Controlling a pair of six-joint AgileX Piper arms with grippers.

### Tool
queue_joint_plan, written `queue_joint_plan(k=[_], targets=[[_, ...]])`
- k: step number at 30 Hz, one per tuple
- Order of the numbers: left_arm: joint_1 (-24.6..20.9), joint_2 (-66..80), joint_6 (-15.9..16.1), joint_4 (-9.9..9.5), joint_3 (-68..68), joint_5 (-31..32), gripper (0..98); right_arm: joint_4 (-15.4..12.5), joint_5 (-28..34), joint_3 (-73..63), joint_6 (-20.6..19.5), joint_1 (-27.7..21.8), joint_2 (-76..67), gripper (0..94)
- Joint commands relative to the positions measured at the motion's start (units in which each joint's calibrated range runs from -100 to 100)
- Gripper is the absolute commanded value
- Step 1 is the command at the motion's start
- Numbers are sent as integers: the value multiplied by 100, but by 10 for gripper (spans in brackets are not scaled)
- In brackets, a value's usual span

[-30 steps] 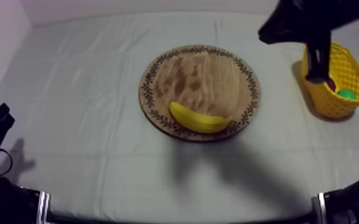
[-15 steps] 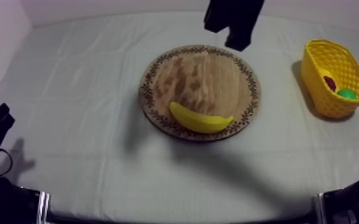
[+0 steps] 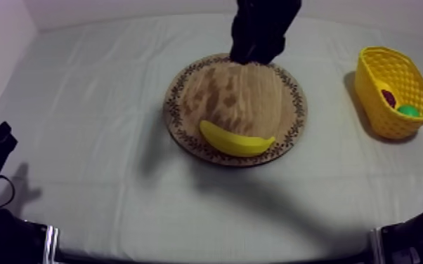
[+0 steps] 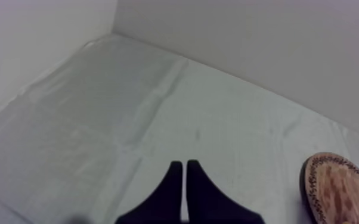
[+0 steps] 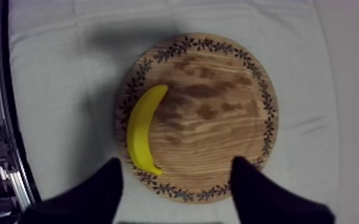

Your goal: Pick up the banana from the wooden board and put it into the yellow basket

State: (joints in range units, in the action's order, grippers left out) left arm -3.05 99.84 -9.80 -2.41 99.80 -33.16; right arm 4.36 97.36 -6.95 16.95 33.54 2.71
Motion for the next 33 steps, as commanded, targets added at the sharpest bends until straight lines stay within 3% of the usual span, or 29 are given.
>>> queue_joint_plan(k=[1,9,20,33], targets=[[-2,-2,1,-1,-2,1,1,14,-3,42,-8,5,2,689],[-2,-2,1,-1,-2,1,1,-17,-174,600,-32,28,192,713],[-2,-2,1,-1,-2,1,1,-47,-1184,1908,-89,-66,828,691],[-2,-2,1,-1,-2,1,1,-152,-1874,2131,-157,-50,1635,683]])
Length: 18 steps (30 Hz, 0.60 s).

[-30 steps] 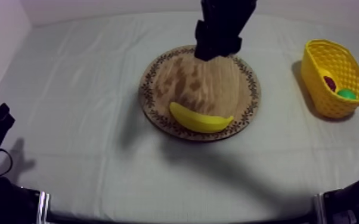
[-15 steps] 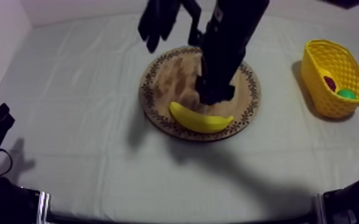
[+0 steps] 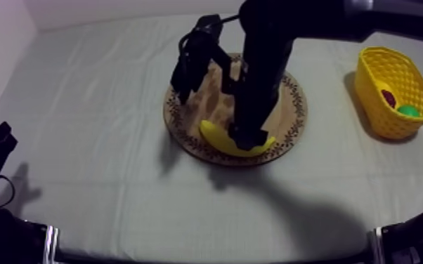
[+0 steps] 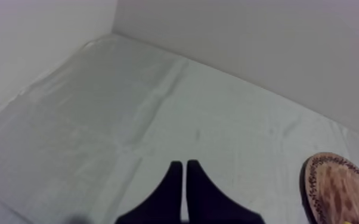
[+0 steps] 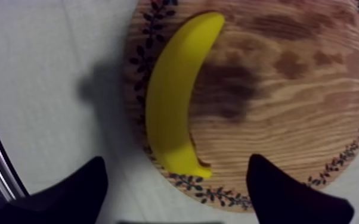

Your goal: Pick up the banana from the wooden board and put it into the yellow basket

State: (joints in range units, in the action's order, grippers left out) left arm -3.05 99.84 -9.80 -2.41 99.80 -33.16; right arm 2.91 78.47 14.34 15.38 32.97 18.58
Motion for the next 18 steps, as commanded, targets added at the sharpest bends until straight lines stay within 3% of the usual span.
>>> queue_joint_plan(k=[1,18], targets=[[-2,-2,1,-1,-2,1,1,-26,-7,9,-10,20,105,683],[-2,-2,1,-1,-2,1,1,-198,-705,1,-80,128,1044,625]])
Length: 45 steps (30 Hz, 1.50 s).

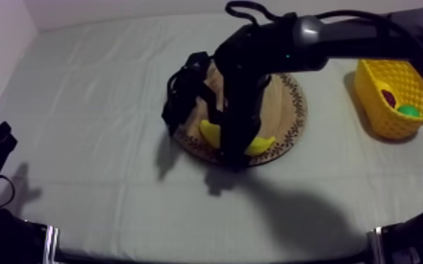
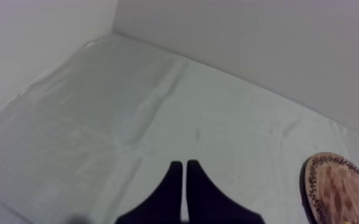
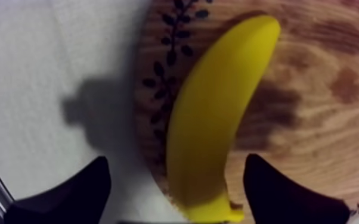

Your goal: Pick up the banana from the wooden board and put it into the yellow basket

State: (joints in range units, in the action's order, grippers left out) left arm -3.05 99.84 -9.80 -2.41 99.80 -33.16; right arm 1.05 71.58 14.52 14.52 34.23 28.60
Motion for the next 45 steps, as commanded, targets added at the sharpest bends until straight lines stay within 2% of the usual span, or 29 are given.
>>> queue_joint_plan(k=[1,5,12,16,28,45], targets=[[-2,-2,1,-1,-2,1,1,-13,-44,-45,5,3,94,612],[-2,-2,1,-1,-2,1,1,52,-207,-104,-22,12,249,501],[-2,-2,1,-1,-2,1,1,140,-315,-182,-77,-1,374,246],[-2,-2,1,-1,-2,1,1,196,-318,-187,-110,-4,365,181],[-2,-2,1,-1,-2,1,1,349,-45,-98,-58,-40,-531,171],[-2,-2,1,-1,-2,1,1,440,1441,-819,306,-205,-2183,184]])
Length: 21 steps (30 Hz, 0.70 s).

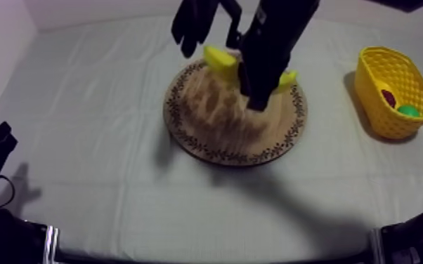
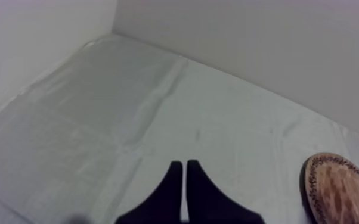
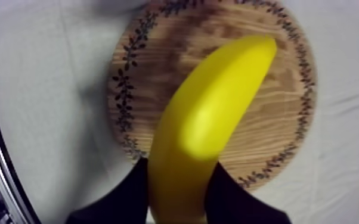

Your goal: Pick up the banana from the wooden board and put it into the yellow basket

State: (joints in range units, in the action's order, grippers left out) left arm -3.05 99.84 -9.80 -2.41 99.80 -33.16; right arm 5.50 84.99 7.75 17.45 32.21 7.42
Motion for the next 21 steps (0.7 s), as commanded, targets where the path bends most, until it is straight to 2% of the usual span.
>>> queue_joint_plan(k=[1,7,13,21], targets=[[-2,-2,1,-1,-2,1,1,-8,209,-264,34,-9,-125,184],[-2,-2,1,-1,-2,1,1,-37,749,-902,140,-36,-422,187],[-2,-2,1,-1,-2,1,1,-24,946,-1002,182,-120,-657,204],[-2,-2,1,-1,-2,1,1,9,998,-771,228,-674,-855,210]])
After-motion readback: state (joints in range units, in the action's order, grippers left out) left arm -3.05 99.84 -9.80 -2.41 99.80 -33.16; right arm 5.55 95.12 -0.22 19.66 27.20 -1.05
